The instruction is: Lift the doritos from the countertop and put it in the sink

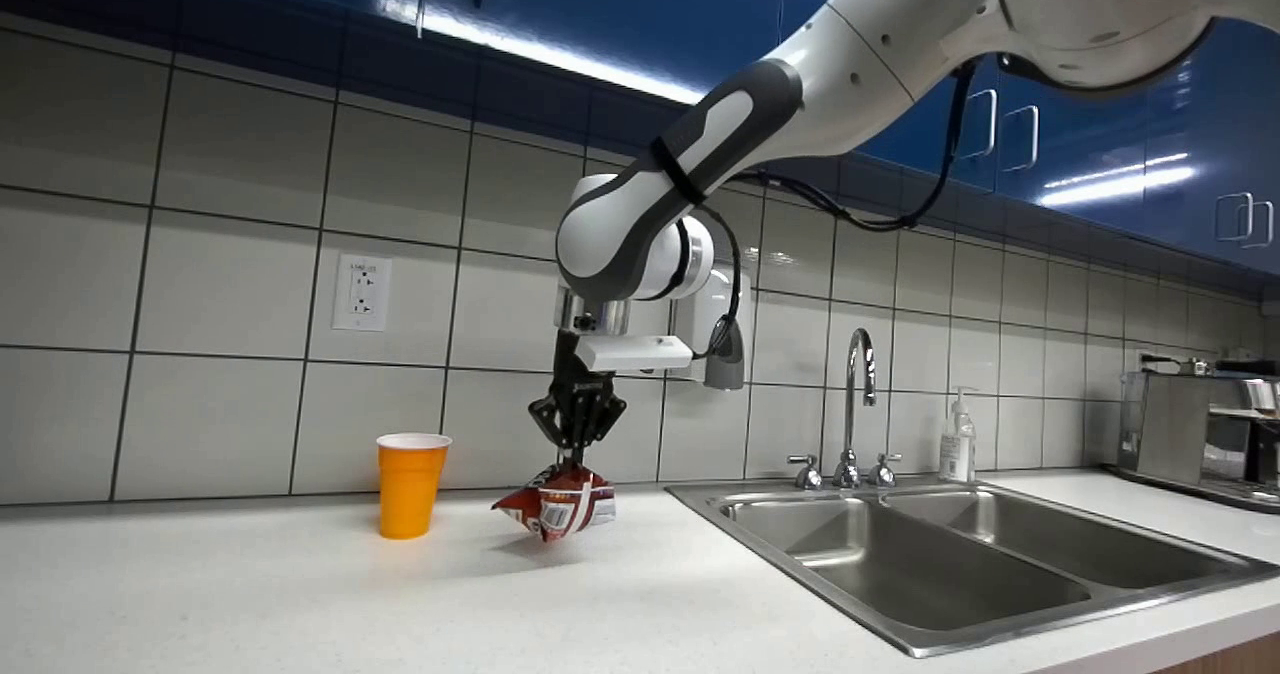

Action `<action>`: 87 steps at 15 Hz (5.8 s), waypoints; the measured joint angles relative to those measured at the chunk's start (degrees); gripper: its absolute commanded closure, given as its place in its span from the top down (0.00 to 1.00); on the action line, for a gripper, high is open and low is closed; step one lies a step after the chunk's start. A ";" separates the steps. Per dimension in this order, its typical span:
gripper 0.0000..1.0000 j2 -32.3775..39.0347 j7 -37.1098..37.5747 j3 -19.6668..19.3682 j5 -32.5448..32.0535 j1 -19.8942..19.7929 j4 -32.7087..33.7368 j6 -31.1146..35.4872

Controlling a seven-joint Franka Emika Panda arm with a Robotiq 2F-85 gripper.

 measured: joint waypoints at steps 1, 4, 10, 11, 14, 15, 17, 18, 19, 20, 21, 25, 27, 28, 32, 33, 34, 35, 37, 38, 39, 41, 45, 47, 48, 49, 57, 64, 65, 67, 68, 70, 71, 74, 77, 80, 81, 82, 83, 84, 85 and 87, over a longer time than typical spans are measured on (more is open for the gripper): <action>0.00 -0.79 -0.21 0.00 0.33 -0.01 -0.04 0.00; 0.00 -3.04 -0.48 -0.03 1.27 -0.25 -0.56 -0.02; 0.00 -6.62 -2.31 -0.92 2.41 -2.99 -3.38 -0.02; 0.00 -7.20 -2.81 -1.21 2.44 -3.63 -3.94 -0.02; 0.00 -9.06 -4.66 -2.11 2.92 -5.78 -5.76 -0.02; 0.00 -9.66 -5.39 -2.42 3.21 -6.53 -6.37 -0.02; 0.00 -10.73 -6.83 -3.08 3.80 -8.00 -7.45 -0.02; 0.00 -11.18 -7.59 -3.41 4.11 -8.73 -7.95 -0.02; 0.00 -11.56 -8.38 -3.77 4.38 -9.42 -8.37 -0.02; 0.00 -11.89 -9.02 -4.09 4.56 -10.07 -8.74 -0.02; 0.00 -12.16 -9.69 -4.45 4.69 -10.72 -9.09 -0.02; 0.00 -12.42 -12.45 -5.81 5.48 -13.23 -9.89 0.01; 0.00 -12.41 -13.73 -6.42 5.87 -14.43 -10.22 0.06; 0.00 -12.41 -14.40 -6.73 6.03 -15.01 -10.39 0.08; 0.00 -12.41 -16.41 -7.86 6.18 -17.01 -10.85 0.12; 0.00 -12.40 -16.88 -8.14 6.20 -17.44 -10.94 0.14; 0.00 -12.39 -17.31 -8.38 6.25 -17.91 -11.03 0.14; 0.00 -12.38 -17.64 -8.72 6.35 -18.30 -11.14 0.14; 0.00 -12.36 -18.29 -9.18 6.56 -19.24 -11.46 0.15; 0.00 -12.35 -18.60 -9.46 6.62 -19.63 -11.67 0.15; 0.00 -12.33 -18.95 -9.70 6.65 -20.05 -11.93 0.15; 0.00 -12.26 -19.55 -10.17 6.67 -20.83 -12.51 0.15; 0.00 -12.04 -20.45 -10.97 6.69 -22.10 -14.01 0.25; 0.00 -11.77 -21.27 -11.19 6.79 -22.75 -14.74 0.37; 0.00 -11.52 -21.72 -11.24 6.89 -23.11 -15.07 0.45; 0.00 -11.17 -22.11 -11.27 6.96 -23.46 -15.35 0.55; 0.00 -5.15 -26.09 -11.12 8.39 -24.55 -15.72 7.57; 0.00 0.09 -27.12 -10.95 8.44 -25.13 -14.87 11.76; 0.00 0.75 -27.22 -10.95 8.44 -25.42 -14.71 11.97; 0.00 2.00 -27.43 -10.95 8.44 -26.04 -14.42 12.20; 0.00 2.54 -27.52 -10.95 8.44 -26.32 -14.31 12.26; 0.00 3.59 -27.81 -10.95 8.44 -26.83 -14.13 12.40; 0.00 4.04 -27.91 -10.95 8.44 -27.03 -14.03 12.44; 0.00 5.31 -28.03 -10.95 8.44 -27.32 -13.90 12.72; 0.00 6.61 -28.06 -10.87 8.43 -27.33 -13.84 13.27; 0.00 7.83 -28.08 -10.62 8.43 -27.33 -13.79 13.91; 0.00 8.08 -28.08 -10.52 8.43 -27.33 -13.78 13.98; 0.00 8.23 -28.08 -10.43 8.43 -27.33 -13.77 14.00; 0.26 8.33 -28.08 -10.36 8.43 -27.33 -13.73 14.01; 0.28 8.39 -28.08 -10.33 8.43 -27.33 -13.68 14.01; 0.34 8.39 -28.08 -10.33 8.43 -27.33 -13.63 14.01; 0.49 8.39 -28.08 -10.33 8.43 -27.34 -13.44 14.01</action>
